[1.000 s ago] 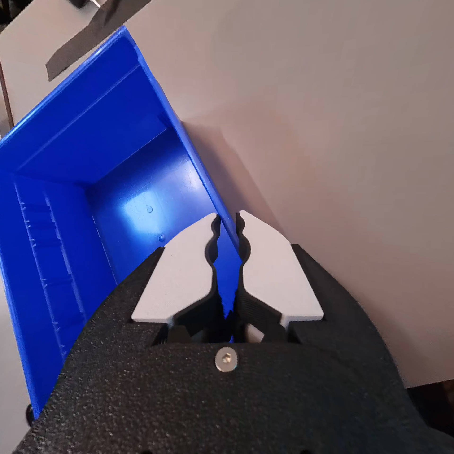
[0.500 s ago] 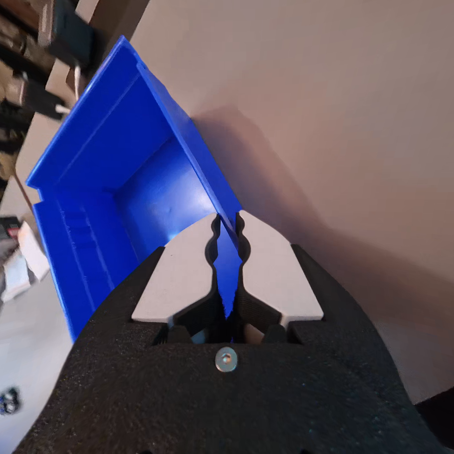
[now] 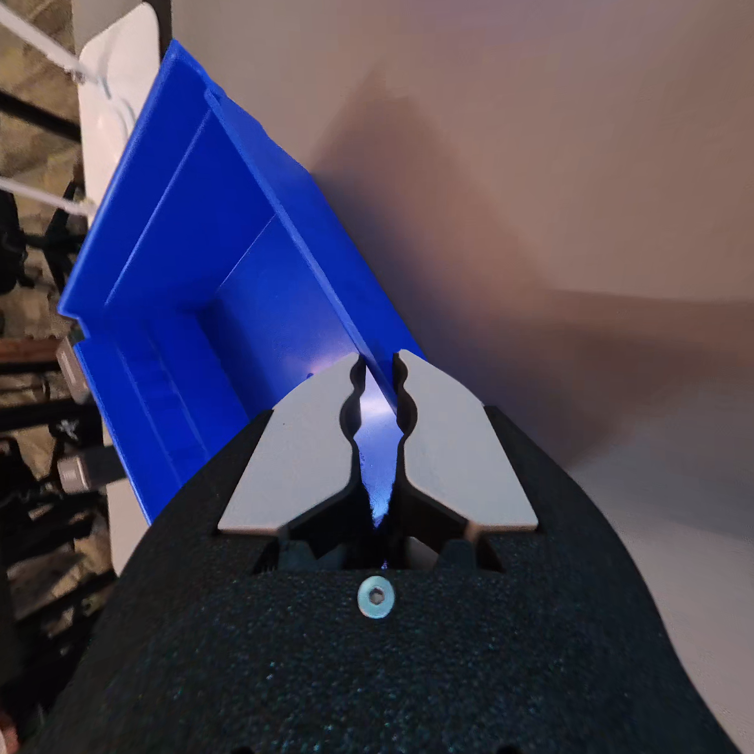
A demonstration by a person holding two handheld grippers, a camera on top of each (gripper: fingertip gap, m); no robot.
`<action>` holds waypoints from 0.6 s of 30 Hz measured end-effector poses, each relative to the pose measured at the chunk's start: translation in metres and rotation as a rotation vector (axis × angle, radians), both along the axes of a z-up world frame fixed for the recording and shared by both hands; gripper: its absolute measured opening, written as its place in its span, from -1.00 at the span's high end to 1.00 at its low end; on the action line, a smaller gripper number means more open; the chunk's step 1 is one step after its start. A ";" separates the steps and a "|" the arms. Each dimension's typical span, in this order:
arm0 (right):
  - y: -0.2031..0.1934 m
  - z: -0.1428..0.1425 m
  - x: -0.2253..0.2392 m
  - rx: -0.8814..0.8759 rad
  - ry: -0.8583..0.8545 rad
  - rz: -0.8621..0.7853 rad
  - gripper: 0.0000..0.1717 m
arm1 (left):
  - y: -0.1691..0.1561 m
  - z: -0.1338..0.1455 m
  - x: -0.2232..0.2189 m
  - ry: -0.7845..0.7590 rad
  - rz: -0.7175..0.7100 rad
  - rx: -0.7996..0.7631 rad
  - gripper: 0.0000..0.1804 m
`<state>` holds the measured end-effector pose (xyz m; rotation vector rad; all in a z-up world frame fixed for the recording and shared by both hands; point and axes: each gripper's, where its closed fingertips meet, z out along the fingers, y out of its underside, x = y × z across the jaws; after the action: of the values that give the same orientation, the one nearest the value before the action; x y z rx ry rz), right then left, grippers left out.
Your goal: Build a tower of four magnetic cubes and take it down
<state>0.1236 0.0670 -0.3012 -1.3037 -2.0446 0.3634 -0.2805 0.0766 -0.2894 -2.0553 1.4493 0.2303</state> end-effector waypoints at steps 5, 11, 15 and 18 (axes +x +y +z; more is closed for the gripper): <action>-0.020 0.000 -0.019 -0.018 -0.004 0.097 0.93 | 0.025 -0.001 0.012 -0.005 -0.151 -0.014 0.87; -0.045 0.001 -0.034 -0.048 0.000 0.175 0.94 | 0.049 -0.001 0.033 -0.050 -0.316 -0.039 0.89; -0.063 0.001 -0.047 -0.072 0.003 0.190 0.94 | 0.060 -0.002 0.051 -0.063 -0.396 -0.061 0.90; -0.075 0.001 -0.055 -0.088 0.001 0.192 0.94 | 0.067 -0.002 0.065 -0.074 -0.439 -0.073 0.90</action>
<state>0.0684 -0.0077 -0.3004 -1.1600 -2.1804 0.5465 -0.2159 0.1433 -0.2916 -1.7227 1.8359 -0.0783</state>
